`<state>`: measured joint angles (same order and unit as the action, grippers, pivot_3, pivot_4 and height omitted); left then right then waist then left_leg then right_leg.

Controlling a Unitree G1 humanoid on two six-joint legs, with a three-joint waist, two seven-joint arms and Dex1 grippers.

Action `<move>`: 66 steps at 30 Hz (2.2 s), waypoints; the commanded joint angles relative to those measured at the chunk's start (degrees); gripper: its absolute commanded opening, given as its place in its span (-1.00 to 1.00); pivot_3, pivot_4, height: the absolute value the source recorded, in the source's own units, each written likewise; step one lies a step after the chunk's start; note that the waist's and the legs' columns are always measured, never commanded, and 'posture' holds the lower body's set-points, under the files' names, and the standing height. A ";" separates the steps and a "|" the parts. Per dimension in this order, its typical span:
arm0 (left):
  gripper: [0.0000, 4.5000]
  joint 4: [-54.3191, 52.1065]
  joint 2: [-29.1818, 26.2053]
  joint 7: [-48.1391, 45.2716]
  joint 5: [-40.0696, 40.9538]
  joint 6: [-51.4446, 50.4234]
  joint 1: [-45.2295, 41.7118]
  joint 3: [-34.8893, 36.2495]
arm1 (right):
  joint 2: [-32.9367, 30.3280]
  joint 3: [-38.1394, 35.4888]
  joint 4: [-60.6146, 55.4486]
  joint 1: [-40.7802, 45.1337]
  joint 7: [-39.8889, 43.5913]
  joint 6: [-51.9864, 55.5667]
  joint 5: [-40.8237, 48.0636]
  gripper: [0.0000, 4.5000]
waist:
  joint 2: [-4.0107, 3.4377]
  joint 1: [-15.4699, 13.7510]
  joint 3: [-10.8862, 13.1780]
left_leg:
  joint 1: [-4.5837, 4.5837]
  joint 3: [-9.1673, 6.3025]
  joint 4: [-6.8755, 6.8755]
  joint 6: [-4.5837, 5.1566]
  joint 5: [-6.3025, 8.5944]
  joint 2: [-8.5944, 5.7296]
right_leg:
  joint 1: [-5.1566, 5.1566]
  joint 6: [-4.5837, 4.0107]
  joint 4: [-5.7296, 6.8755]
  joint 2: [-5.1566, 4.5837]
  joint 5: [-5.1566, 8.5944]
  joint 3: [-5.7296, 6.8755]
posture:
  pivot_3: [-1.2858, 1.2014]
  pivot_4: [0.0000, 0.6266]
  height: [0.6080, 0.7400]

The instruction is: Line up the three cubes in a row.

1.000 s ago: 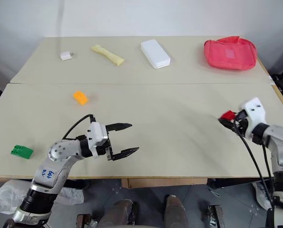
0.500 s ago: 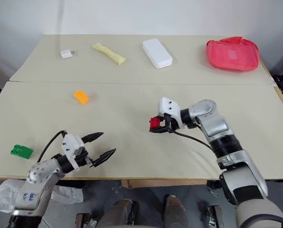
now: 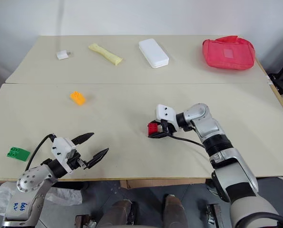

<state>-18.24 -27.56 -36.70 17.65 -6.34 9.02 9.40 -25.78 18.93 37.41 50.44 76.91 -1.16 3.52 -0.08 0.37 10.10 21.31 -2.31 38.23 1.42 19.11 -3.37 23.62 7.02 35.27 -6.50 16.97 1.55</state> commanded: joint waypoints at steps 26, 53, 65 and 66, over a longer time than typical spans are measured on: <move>1.00 4.80 22.58 17.67 11.52 14.91 29.89 33.48 | 7.50 -10.78 -34.50 -21.40 4.91 -2.10 24.16 0.99 | 0.25 -1.16 -0.05 | -0.09 -0.03 0.03 0.03 0.16 0.13 | -0.20 -0.04 -0.46 -0.03 0.02 -0.01 | 0.03 -0.52 1.00; -0.11 18.28 -3.02 9.18 9.86 2.54 9.08 28.61 | 3.59 -10.65 -37.72 -23.86 0.11 -3.87 20.27 1.00 | 0.33 -0.09 -0.10 | -0.13 -0.02 -0.02 -0.01 0.27 0.12 | -0.06 -0.16 0.06 0.01 0.09 0.02 | 0.03 -0.52 1.00; -0.33 2.63 -17.57 -8.23 19.35 -11.18 -5.48 16.97 | -4.39 -17.60 -37.46 -27.48 -3.19 -3.42 20.96 1.00 | 0.32 -1.05 -0.10 | -0.12 -0.14 0.06 0.00 0.26 0.07 | -0.19 -0.17 -0.19 -0.06 0.09 0.04 | 0.03 -0.52 1.00; -0.33 3.64 -19.05 -10.89 18.08 -12.15 -10.84 12.10 | -5.16 -18.32 -37.53 -28.70 -3.55 -3.62 20.87 1.00 | 0.30 -1.20 -0.09 | -0.12 -0.15 0.04 0.00 0.26 0.07 | -0.19 -0.17 -0.17 -0.05 0.09 0.04 | 0.03 -0.52 1.00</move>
<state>-13.57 -45.26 -44.10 35.95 -17.09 1.63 26.35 -30.29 2.51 1.14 22.62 73.95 -4.56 23.50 0.22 -0.83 10.00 21.19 -2.45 38.26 1.42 19.37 -3.31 23.45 6.85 35.10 -6.54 17.06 1.60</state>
